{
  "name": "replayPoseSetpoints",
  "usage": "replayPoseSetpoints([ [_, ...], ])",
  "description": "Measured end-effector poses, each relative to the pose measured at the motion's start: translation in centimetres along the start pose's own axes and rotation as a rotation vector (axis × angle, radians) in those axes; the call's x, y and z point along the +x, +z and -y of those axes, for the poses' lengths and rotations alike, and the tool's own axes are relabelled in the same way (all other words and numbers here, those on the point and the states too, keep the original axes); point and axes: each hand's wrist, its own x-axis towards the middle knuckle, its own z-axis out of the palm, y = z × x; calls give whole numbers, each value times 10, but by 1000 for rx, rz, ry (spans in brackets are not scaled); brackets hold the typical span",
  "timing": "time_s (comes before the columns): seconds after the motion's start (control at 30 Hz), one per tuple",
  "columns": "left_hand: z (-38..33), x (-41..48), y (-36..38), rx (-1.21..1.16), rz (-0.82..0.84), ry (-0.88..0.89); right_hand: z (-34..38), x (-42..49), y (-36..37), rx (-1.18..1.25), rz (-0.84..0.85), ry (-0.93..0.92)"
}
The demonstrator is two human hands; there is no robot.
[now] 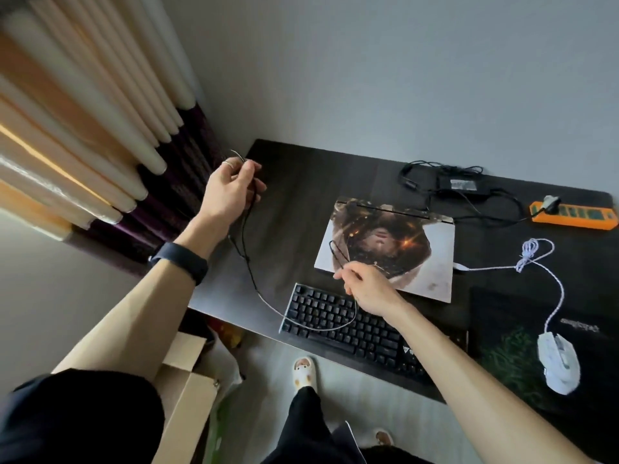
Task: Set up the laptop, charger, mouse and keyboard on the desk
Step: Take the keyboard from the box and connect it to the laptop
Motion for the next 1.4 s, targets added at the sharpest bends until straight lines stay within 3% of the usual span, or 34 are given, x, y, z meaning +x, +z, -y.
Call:
replayPoseSetpoints([
  [0.13, 13, 41, -26, 138, 78, 29, 29, 36, 28, -223, 315, -31],
  [0.2, 27, 65, -38, 167, 91, 37, 36, 66, 41, -274, 377, 14],
  [0.5, 103, 191, -59, 385, 282, 137, 25, 224, 88, 337, 51, 584],
  [0.63, 122, 225, -57, 458, 334, 167, 25, 273, 92, 366, -263, 609],
  [0.7, 133, 233, -54, 503, 383, 203, 16, 291, 90, 372, -343, 601],
  [0.8, 155, 235, -48, 688, 492, 294, -16, 314, 85, 150, -268, 558],
  [0.97, 182, 235, -43, 994, 614, 472, -26, 326, 85, 26, -125, 611],
  [1.17, 213, 223, -37, 1312, 849, 542, 10, 295, 87, 109, -481, 609],
  [1.27, 222, 214, -35, 1412, 937, 547, 19, 284, 87, 355, -574, 604],
  [1.4, 231, 211, -32, 1491, 990, 528, 35, 284, 82, 842, -428, 726],
])
